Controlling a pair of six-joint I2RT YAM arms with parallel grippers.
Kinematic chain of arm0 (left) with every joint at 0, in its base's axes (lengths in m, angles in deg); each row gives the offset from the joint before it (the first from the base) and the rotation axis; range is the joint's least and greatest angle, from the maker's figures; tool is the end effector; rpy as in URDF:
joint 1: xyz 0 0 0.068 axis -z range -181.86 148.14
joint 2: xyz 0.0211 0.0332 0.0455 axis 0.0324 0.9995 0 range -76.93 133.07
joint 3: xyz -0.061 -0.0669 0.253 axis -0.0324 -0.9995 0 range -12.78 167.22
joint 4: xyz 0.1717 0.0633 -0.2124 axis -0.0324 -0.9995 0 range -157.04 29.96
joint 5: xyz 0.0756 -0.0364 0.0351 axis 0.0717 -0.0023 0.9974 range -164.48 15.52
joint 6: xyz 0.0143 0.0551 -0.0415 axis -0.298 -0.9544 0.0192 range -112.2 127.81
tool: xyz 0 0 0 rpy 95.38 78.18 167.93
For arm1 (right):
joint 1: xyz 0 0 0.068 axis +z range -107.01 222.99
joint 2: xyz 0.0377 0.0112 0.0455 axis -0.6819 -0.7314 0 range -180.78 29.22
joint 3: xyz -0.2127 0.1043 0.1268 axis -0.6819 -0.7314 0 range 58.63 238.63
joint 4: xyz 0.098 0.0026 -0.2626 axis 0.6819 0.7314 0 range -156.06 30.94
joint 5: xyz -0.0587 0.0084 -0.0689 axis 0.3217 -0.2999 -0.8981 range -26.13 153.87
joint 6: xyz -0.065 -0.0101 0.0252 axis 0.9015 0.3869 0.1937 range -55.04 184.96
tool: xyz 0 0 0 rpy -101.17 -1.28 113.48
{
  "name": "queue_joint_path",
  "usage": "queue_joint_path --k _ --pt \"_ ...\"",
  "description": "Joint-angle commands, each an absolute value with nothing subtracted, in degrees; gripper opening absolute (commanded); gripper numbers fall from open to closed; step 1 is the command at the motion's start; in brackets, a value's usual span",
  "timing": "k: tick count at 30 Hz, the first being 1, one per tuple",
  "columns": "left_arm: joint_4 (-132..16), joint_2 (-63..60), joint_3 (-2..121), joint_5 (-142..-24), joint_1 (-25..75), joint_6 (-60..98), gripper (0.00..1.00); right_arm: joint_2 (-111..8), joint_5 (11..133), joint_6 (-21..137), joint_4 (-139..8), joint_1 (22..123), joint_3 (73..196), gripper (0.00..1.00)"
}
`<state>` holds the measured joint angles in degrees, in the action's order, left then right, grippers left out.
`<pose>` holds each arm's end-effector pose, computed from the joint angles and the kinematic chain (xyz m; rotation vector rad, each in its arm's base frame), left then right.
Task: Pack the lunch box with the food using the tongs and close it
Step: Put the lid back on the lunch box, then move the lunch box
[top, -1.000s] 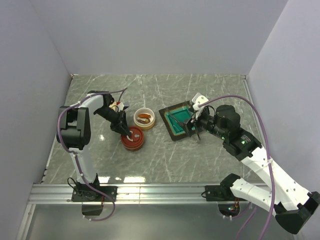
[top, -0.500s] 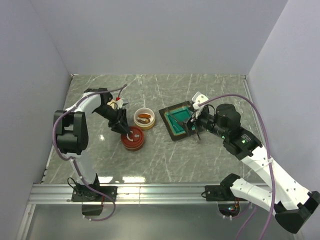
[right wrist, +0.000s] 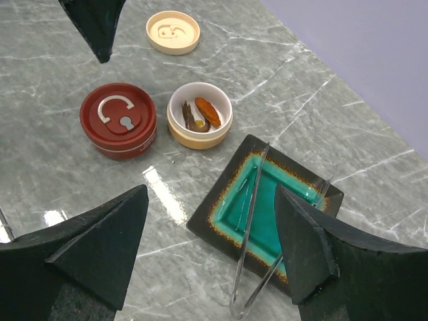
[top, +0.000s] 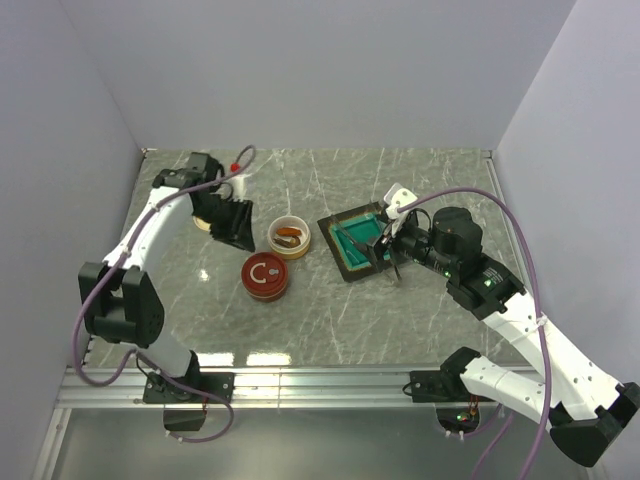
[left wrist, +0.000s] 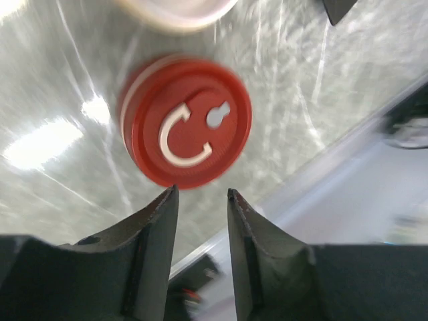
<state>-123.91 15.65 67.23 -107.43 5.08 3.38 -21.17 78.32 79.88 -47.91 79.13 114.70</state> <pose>0.3259 -0.0713 0.2549 0.3755 2.7800 -0.8362 0.1844 0.1525 0.3715 -0.9404 1.5443 0.4901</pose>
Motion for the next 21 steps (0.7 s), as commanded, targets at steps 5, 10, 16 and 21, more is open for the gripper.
queue_joint_path --k 5,10,16,21 --pt "-115.76 10.61 70.63 -84.98 23.96 -1.78 0.47 -20.35 76.97 79.38 -47.52 78.94 116.72 0.83" --pt "-114.36 15.26 71.6 -78.71 31.44 -1.25 0.52 -19.03 75.21 78.5 -46.28 78.59 116.11 0.84" --pt "-112.6 20.97 74.76 -78.87 34.87 -1.77 0.52 -15.08 77.48 72.09 -45.93 71.13 116.63 0.89" --pt "-112.24 25.98 77.48 -80.28 36.99 -3.35 0.49 -13.32 79.42 68.04 -44.35 67.08 117.34 0.9"
